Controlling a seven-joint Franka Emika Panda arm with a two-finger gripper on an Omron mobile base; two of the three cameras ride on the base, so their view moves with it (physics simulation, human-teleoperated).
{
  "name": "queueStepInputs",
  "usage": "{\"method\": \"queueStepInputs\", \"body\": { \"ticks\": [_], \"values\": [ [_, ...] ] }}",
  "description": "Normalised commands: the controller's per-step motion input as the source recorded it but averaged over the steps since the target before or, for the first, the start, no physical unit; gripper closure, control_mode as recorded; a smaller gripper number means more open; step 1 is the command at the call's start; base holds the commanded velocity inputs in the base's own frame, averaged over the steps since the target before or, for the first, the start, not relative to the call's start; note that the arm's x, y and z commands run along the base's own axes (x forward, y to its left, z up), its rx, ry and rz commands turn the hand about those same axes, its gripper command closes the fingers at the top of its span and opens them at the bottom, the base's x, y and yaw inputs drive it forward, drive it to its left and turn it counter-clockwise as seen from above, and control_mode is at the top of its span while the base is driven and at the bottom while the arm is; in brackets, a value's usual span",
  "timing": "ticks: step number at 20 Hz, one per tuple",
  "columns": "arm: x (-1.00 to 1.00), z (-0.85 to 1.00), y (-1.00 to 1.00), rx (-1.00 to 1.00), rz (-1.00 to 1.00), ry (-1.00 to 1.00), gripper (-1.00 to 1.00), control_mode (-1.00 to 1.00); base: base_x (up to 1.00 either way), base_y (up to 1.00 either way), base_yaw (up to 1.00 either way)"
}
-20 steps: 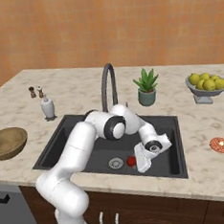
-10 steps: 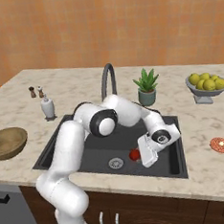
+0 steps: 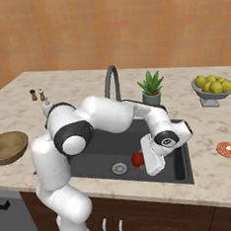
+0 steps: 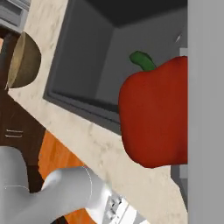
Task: Pick the bell pepper from the sink and place it in the bowl. Then pick the bowl and place it in the microwave. Then close the microwave door and press the start button.
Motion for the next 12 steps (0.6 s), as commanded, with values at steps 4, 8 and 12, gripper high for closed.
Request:
{"method": "queueStepInputs", "body": {
  "ticks": [4, 8, 12],
  "values": [
    [-0.75, 1.00, 0.18, -0.04, -0.09, -0.13, 1.00, -1.00, 0.00, 0.00, 0.00],
    [-0.65, 0.86, 0.49, -0.01, -0.14, -0.12, 1.00, -1.00, 0.00, 0.00, 0.00],
    [-0.50, 0.73, 0.75, -0.09, -0.14, -0.04, 1.00, -1.00, 0.00, 0.00, 0.00]
  ]
}}
